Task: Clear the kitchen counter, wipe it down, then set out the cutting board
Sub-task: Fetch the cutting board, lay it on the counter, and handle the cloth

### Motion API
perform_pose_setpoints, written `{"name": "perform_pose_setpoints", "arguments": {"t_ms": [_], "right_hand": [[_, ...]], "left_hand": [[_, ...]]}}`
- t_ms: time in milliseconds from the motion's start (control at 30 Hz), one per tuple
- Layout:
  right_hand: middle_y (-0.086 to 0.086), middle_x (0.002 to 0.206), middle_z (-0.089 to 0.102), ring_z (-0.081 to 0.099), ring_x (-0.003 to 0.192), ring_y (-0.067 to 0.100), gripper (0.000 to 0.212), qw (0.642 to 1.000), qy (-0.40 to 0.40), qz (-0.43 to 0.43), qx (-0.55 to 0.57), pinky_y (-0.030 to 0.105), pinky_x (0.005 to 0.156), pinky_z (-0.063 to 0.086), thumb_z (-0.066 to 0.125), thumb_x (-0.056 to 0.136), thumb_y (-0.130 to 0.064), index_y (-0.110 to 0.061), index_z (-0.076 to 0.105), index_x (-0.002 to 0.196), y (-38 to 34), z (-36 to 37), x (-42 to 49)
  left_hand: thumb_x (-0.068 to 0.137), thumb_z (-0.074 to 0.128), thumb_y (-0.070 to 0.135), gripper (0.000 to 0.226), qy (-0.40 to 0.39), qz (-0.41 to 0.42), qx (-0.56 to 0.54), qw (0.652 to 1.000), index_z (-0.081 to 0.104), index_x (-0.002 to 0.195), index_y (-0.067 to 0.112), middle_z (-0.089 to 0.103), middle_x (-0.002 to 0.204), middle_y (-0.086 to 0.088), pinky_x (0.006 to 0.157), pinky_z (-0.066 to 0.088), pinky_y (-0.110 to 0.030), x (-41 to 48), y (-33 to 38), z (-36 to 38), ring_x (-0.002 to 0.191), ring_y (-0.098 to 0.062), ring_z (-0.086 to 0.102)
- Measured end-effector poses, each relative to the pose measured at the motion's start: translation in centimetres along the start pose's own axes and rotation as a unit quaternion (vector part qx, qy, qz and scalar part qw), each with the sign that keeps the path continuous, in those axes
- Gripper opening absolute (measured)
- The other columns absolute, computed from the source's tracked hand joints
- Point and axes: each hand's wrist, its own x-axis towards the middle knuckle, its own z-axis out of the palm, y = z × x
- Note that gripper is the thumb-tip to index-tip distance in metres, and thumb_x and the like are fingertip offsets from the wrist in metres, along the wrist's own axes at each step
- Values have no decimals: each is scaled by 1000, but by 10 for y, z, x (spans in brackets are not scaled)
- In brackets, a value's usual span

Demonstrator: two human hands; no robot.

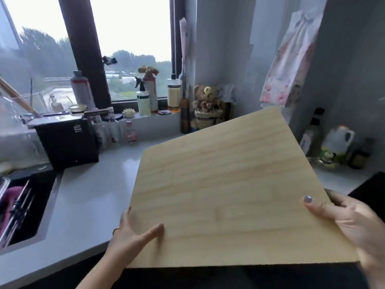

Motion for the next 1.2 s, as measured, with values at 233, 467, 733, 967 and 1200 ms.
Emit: {"name": "perform_pose_setpoints", "arguments": {"t_ms": [233, 467, 733, 967, 1200], "right_hand": [[15, 72, 75, 70, 56, 29, 21, 998, -69, 5, -11, 30, 47, 56, 70, 67, -11, -3, 68, 86, 21, 77, 151], [7, 52, 62, 54, 52, 19, 20, 985, -73, -16, -154, 27, 57, 44, 74, 74, -11, 1, 69, 60, 75, 167, 254], [-4, 41, 45, 42, 49, 17, 42, 941, -95, -9, -325, 28, 50, 30, 76, 72, -28, -2, 59, 44, 117, 227, 334], [-3, 35, 22, 30, 48, 17, 61, 913, -111, 8, -393, 28, 48, 24, 76, 69, -33, -15, 29, 33, 134, 246, 356], [-10, 49, 38, 45, 86, 28, 61, 904, -121, -8, -410, 33, 78, 38, 70, 75, -35, -30, 35, 26, 140, 251, 359]], "left_hand": [[36, 72, 66, 120, 124, -63, 24, 990, 25, 136, 20, 51, 131, -9, 96, 42, -43, 95, 2, -36, 118, -30, 47], [37, 70, 74, 113, 201, -144, 115, 962, 27, 130, 27, 58, 118, -10, 82, 44, -40, 168, -27, -62, 108, -32, 52], [34, 67, 78, 132, 225, -273, 135, 926, 5, 139, 28, 45, 133, -19, 96, 39, -43, 197, -46, -57, 119, -36, 44], [40, 71, 69, 125, 264, -302, 155, 903, 8, 138, 27, 46, 131, -19, 101, 33, -43, 199, -36, -40, 122, -36, 39], [45, 76, 60, 106, 277, -316, 170, 891, 28, 132, 25, 49, 130, -20, 105, 29, -44, 205, -31, -29, 122, -36, 37]]}}
